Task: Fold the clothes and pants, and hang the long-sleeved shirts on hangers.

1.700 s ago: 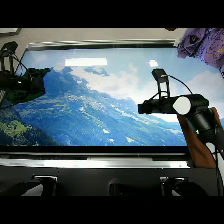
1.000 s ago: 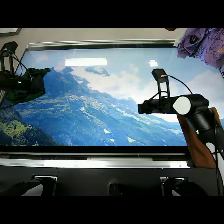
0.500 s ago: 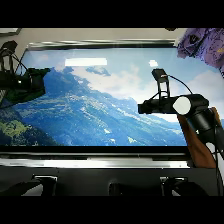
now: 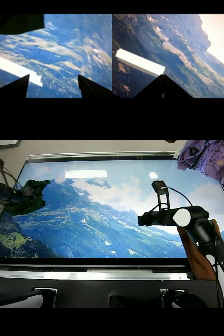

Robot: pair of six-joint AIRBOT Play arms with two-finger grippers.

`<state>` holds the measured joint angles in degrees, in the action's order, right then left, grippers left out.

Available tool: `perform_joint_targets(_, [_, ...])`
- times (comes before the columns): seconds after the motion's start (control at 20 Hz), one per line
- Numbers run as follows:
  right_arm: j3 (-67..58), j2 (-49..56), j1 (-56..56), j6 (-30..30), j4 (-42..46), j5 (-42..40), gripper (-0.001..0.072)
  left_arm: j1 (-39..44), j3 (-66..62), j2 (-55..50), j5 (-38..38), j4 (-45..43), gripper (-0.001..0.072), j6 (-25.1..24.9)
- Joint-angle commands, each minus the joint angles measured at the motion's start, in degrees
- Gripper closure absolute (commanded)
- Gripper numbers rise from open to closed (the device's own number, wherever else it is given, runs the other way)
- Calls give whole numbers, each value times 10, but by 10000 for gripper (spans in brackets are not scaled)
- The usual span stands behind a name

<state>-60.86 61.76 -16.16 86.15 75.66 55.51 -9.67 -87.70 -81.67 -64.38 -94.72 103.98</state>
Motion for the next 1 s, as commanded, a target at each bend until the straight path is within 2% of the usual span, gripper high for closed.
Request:
perform_joint_targets(0.0, [-1,0,0,0,0,0,674,-100,-65,-108,38,-39,-13,43])
perform_joint_targets(0.3, [-1,0,0,0,0,0,674,-184,-190,-295,48,-39,-13,42])
perform_joint_targets(0.6, [-1,0,0,0,0,0,674,-191,-206,-361,163,-29,-13,43])
perform_joint_targets(0.65, [-1,0,0,0,0,0,674,-190,-206,-365,172,-16,91,43])
perform_joint_targets(0.7, [-1,0,0,0,0,0,674,-188,-206,-366,172,-3,539,42])
perform_joint_targets(0.75, [-1,0,0,0,0,0,674,-185,-206,-362,157,16,692,40])
perform_joint_targets(0.95, [-1,0,0,0,0,0,674,-160,-206,-331,89,83,698,40])
